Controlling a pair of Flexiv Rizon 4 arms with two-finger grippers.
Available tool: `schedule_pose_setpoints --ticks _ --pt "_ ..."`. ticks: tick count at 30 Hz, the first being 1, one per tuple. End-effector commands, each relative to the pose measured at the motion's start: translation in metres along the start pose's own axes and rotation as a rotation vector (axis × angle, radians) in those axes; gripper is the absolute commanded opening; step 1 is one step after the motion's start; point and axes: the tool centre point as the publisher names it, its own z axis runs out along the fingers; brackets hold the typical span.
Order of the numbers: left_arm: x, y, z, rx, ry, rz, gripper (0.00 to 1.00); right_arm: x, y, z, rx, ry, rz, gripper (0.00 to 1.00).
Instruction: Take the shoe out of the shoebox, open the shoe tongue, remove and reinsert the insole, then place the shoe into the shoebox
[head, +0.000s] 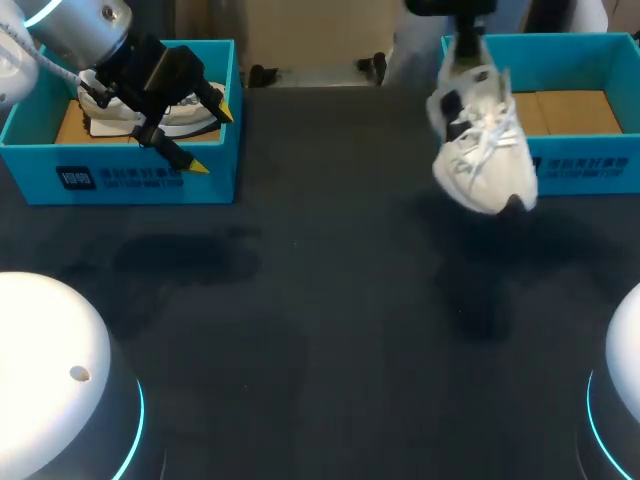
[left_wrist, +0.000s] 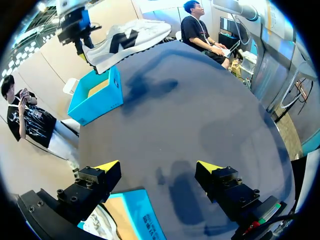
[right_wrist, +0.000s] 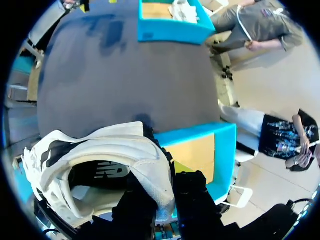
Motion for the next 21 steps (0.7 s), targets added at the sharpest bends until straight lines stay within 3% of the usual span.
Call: schedule_pose_setpoints --ticks 1,9,11,21 --pt "0.000 0.000 -0.001 -0.003 0.001 0.000 1.00 -0.020 -0.036 0.016 -0.041 0.008 0.004 0.00" --pt "0.000 0.000 -0.001 -0.003 0.001 0.000 1.00 -0.049 -0.076 0.027 -0.004 -0.027 -0.016 0.00" --pt "0.000 0.000 -0.001 -0.003 0.001 0.000 1.00 -0.054 -0.084 0.025 0.002 -0.061 0.057 0.00" --pt "0.000 0.000 -0.001 -0.003 0.001 0.000 1.00 -0.054 -0.084 0.025 0.002 -0.061 0.057 0.00"
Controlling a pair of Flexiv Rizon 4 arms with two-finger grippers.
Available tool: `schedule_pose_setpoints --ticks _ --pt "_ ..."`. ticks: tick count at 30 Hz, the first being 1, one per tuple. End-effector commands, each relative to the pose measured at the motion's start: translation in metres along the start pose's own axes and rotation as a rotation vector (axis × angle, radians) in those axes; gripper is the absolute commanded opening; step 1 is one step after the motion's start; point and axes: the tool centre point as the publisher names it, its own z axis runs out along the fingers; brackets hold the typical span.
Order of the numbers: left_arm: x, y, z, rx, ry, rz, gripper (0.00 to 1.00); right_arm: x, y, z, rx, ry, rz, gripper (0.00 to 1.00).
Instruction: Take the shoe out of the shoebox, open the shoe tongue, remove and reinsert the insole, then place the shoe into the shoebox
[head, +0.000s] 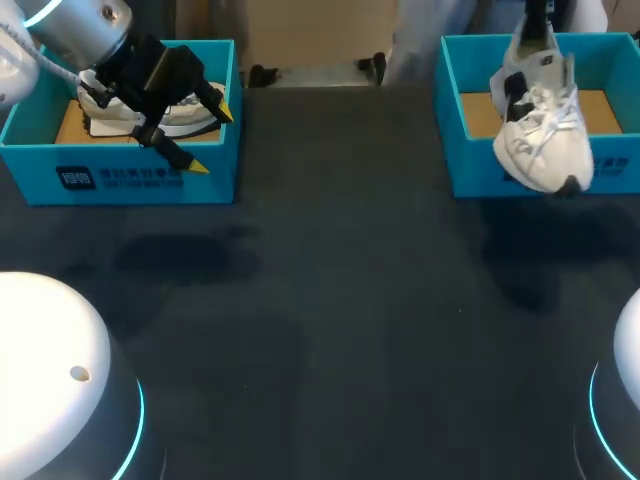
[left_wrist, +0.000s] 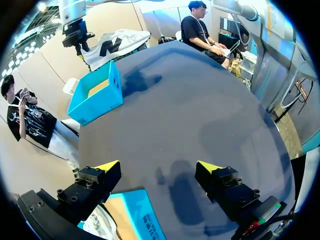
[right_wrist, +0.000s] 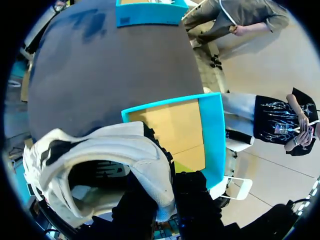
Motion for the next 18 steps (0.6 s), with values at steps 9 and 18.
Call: schedule_pose_setpoints --ticks 9,18 --pt "0.000 0.000 -0.001 -0.003 0.001 0.000 1.00 0.001 -0.002 -0.001 -0.003 -0.002 0.000 0.00" --pt "0.000 0.000 -0.001 -0.003 0.001 0.000 1.00 -0.038 -0.058 0.023 0.022 -0.005 0.026 0.00"
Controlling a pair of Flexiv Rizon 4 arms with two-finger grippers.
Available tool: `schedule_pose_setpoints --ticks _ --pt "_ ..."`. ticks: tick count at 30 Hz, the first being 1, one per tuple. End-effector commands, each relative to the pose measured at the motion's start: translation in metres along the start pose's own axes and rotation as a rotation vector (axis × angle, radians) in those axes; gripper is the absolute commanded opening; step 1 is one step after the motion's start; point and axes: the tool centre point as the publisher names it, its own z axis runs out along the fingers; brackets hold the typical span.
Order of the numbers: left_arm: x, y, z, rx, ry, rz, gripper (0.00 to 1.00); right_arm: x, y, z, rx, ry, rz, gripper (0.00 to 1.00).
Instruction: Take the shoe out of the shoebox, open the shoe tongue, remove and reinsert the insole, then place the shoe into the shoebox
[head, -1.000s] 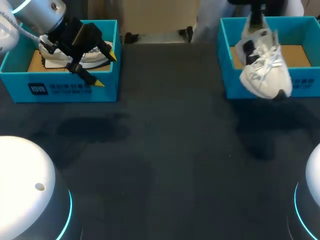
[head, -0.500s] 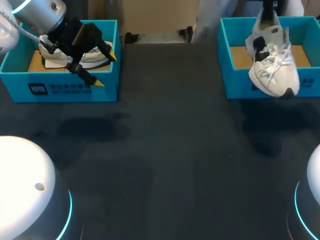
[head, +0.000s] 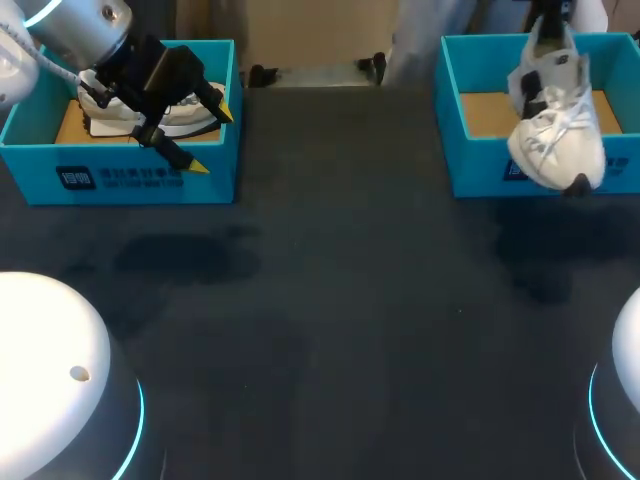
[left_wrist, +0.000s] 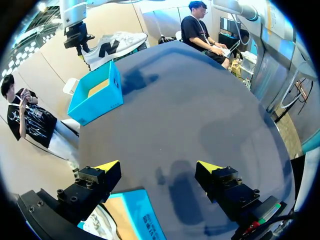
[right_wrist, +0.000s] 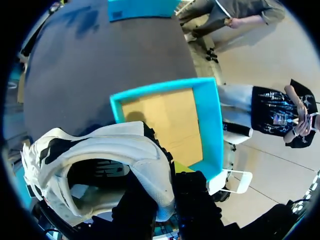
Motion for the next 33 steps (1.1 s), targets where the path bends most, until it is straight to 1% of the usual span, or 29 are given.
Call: schedule_pose_setpoints --ticks 1,3,6,12,14,15,16,19,24,28,30,31,32,33 --pt "0.000 0.000 -0.001 -0.003 0.001 0.000 1.00 -0.020 -0.027 0.011 -0.021 0.016 -0.007 0.00" --pt "0.000 0.000 -0.001 -0.003 0.001 0.000 1.00 -0.028 -0.041 0.017 -0.002 0.019 -0.023 0.00" --pt "0.000 0.000 -0.001 -0.003 0.001 0.000 1.00 -0.040 -0.062 0.026 -0.013 0.022 -0.042 0.00" --pt "0.000 0.000 -0.001 -0.003 0.001 0.000 1.00 -0.059 -0.106 0.054 0.007 0.067 -0.065 0.00" --pt "0.000 0.000 -0.001 -0.003 0.001 0.000 1.00 -0.064 -0.123 0.066 0.026 0.079 -0.046 0.00" --pt "0.000 0.000 -0.001 -0.003 0.001 0.000 1.00 -0.066 -0.128 0.069 0.033 0.076 -0.034 0.00" --pt "0.000 0.000 -0.001 -0.003 0.001 0.000 1.00 -0.068 -0.139 0.076 0.056 0.106 -0.008 0.00" --pt "0.000 0.000 -0.001 -0.003 0.001 0.000 1.00 -0.074 -0.155 0.086 0.069 0.108 0.018 0.00" --pt "0.000 0.000 -0.001 -0.003 0.001 0.000 1.00 -0.083 -0.168 0.090 0.092 0.102 0.032 0.00" --pt "0.000 0.000 -0.001 -0.003 0.001 0.000 1.00 -0.084 -0.172 0.089 0.103 0.100 0.076 0.00" --pt "0.000 0.000 -0.001 -0.003 0.001 0.000 1.00 -0.082 -0.175 0.088 0.110 0.095 0.138 0.00" --pt "0.000 0.000 -0.001 -0.003 0.001 0.000 1.00 -0.080 -0.177 0.087 0.133 0.087 0.193 0.00" --pt "0.000 0.000 -0.001 -0.003 0.001 0.000 1.00 -0.079 -0.179 0.086 0.137 0.083 0.239 0.00" --pt "0.000 0.000 -0.001 -0.003 0.001 0.000 1.00 -0.076 -0.180 0.084 0.162 0.060 0.305 0.00"
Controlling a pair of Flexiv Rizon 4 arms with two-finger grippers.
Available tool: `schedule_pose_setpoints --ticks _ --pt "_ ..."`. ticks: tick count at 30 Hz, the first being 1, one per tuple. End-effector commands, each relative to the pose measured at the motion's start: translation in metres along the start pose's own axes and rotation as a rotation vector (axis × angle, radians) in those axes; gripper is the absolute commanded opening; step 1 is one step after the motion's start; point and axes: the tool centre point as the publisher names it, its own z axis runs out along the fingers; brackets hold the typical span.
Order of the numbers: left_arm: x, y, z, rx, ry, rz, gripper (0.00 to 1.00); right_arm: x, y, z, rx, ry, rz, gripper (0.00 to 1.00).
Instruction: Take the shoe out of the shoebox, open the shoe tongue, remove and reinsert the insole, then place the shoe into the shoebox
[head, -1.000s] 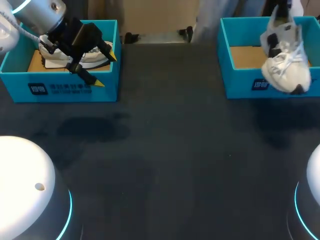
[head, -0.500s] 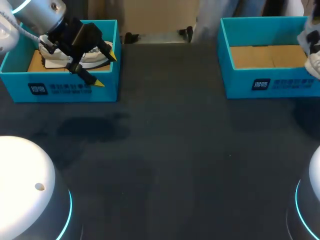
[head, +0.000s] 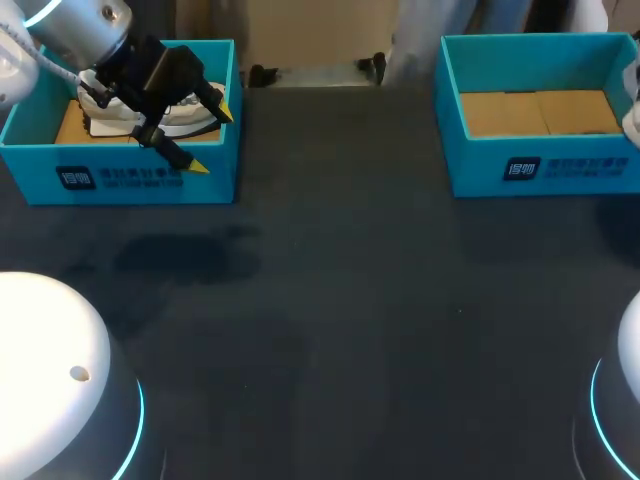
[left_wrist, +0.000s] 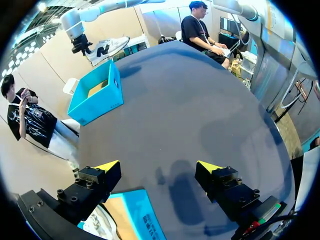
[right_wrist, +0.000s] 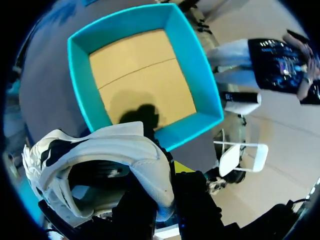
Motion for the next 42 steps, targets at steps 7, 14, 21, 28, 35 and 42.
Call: schedule_pose_setpoints --ticks 7,14,21,28,35,42 --pt "0.000 0.000 -0.001 -0.003 0.001 0.000 1.00 0.020 0.000 -0.019 -0.014 -0.061 0.526 0.00" --pt "0.000 0.000 -0.001 -0.003 0.001 0.000 1.00 0.029 -0.004 -0.024 0.019 -0.010 0.792 0.00" --pt "0.000 0.000 -0.001 -0.003 0.001 0.000 1.00 0.029 -0.014 -0.023 0.122 0.069 0.986 0.00" --pt "0.000 0.000 -0.001 -0.003 0.001 0.000 1.00 0.029 -0.013 -0.019 0.175 0.121 1.100 0.00" --pt "0.000 0.000 -0.001 -0.003 0.001 0.000 1.00 0.032 -0.014 -0.018 0.198 0.113 1.144 0.00" --pt "0.000 0.000 -0.001 -0.003 0.001 0.000 1.00 0.032 -0.014 -0.018 0.198 0.113 1.144 0.00"
